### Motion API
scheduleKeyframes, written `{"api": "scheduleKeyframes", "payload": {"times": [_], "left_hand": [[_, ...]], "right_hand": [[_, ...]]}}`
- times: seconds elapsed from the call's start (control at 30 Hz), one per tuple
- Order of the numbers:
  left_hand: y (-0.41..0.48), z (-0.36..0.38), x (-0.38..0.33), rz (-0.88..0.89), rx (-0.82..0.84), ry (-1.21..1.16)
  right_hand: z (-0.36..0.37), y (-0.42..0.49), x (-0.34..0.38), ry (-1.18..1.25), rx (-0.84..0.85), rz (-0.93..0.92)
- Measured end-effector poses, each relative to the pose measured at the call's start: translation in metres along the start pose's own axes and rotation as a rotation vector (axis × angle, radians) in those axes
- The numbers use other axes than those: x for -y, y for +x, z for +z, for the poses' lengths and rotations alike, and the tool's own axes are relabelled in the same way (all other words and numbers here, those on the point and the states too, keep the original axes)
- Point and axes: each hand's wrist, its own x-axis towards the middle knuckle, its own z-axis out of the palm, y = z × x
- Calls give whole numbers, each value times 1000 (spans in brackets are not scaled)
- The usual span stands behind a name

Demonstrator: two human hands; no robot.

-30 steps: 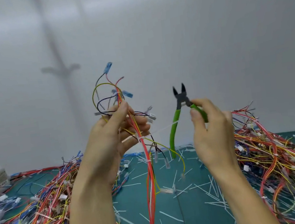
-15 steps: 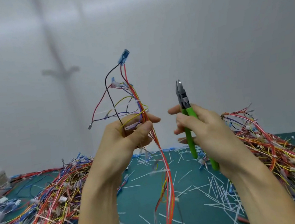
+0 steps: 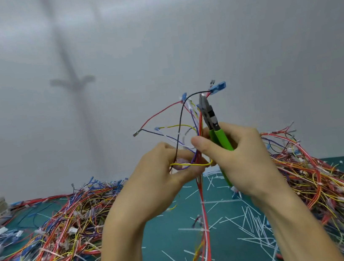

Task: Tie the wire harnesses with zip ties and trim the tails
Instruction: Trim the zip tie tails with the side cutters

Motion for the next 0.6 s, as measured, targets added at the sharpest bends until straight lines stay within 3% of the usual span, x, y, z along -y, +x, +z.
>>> {"api": "scheduleKeyframes", "payload": {"times": [0.1,0.27,0.6], "left_hand": [[-5,-3,-1,-13,-61,-22],[-5,-8,-8,-34,-18,-475],[11,9,-3,-45,-367,-673]], "right_hand": [[0,-1,0,-9,3,18],[-5,0,2,51,-19,4],[-16,-2,11,-110,109,132]]}}
